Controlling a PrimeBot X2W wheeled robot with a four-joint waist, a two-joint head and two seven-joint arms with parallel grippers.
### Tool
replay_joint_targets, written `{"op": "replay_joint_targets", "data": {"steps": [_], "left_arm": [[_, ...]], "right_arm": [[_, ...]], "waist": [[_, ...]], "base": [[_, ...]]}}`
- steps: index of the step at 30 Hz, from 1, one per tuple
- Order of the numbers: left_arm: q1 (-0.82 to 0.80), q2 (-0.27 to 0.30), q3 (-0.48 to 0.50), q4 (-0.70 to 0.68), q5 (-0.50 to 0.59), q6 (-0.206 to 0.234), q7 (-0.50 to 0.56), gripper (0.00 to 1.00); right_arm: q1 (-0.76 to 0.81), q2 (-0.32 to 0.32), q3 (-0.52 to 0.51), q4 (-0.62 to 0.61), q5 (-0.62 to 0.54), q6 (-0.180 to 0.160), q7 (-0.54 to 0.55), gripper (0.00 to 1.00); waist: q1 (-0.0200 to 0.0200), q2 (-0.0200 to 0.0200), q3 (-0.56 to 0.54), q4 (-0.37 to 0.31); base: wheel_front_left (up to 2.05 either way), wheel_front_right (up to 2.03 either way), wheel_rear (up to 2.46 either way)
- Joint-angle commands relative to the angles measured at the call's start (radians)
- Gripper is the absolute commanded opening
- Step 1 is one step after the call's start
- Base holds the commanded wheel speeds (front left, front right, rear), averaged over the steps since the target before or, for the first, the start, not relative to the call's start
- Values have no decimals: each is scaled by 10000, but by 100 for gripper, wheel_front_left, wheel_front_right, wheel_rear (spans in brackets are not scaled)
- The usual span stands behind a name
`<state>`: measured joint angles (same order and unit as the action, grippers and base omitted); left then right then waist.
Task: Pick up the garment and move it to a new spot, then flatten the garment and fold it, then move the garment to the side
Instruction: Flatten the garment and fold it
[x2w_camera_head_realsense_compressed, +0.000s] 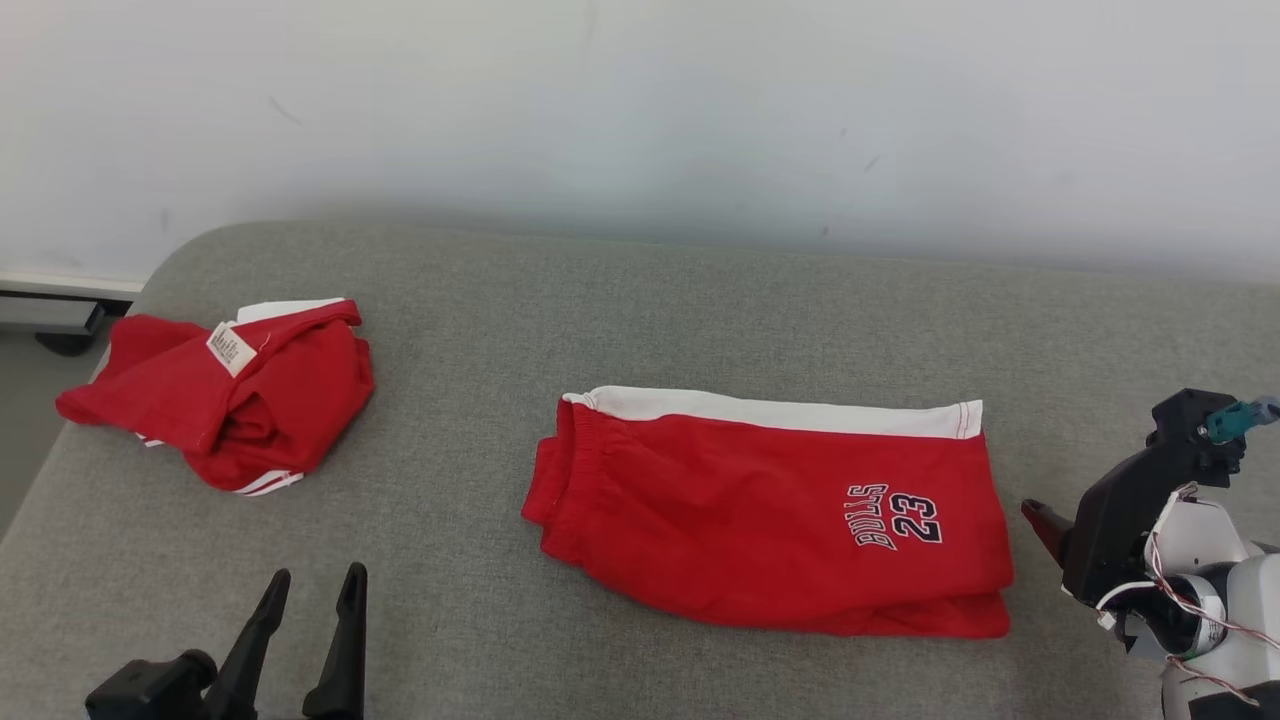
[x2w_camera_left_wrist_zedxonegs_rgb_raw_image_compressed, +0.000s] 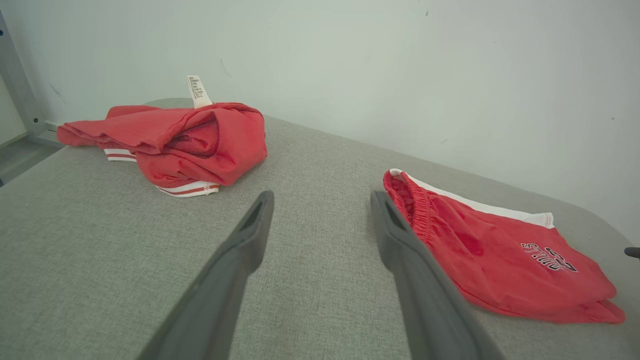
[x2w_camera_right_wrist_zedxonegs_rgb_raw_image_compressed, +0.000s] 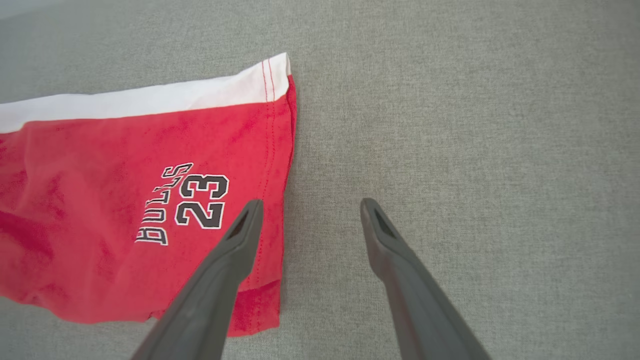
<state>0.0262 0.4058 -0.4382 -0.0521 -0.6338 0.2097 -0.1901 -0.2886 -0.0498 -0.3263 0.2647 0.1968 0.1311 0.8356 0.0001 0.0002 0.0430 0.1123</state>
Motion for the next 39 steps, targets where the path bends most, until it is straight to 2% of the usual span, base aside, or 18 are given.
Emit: {"op": "replay_joint_targets", "data": {"steps": [1, 9, 29, 30, 31, 33, 34, 39], "left_arm": [[-201, 28, 7, 22, 63, -71, -22, 100], [-410, 50, -76, 120, 100, -154, -15, 100], [-774, -58, -216, 406, 39, -295, -82, 100], [-784, -58, -215, 417, 28, -300, -96, 100], [-794, -60, -214, 430, 21, -304, -105, 100], [-809, -65, -207, 454, 0, -304, -128, 100], [-815, -62, -201, 465, -9, -303, -137, 100], [-772, -37, -169, 500, -46, -273, -172, 100]], "right_arm": [[-234, -26, -110, 214, -177, -7, 68, 100], [-1276, -23, -386, 2045, -186, -7, -71, 100], [-3014, 17, -356, 6095, -204, -6, -1578, 100], [-3083, 21, -363, 6270, -245, -6, -1661, 78], [-3157, 26, -373, 6455, -284, -6, -1742, 50], [-3290, 34, -402, 6766, -339, -6, -1888, 10], [-3360, 32, -416, 6906, -385, -6, -1972, 0], [-3557, -27, -891, 7364, -895, -16, -2317, 0]], "waist": [[-1, -2, 183, 170], [-1, -2, 483, 453], [-1, -2, 752, 831], [-1, -2, 759, 839], [-1, -2, 766, 846], [-1, -2, 773, 849], [-1, -2, 774, 845], [-1, -2, 744, 768]], "base": [[0, 0, 0], [0, 0, 0], [0, 0, 0], [0, 0, 0], [0, 0, 0], [0, 0, 0], [0, 0, 0], [0, 0, 0]]}}
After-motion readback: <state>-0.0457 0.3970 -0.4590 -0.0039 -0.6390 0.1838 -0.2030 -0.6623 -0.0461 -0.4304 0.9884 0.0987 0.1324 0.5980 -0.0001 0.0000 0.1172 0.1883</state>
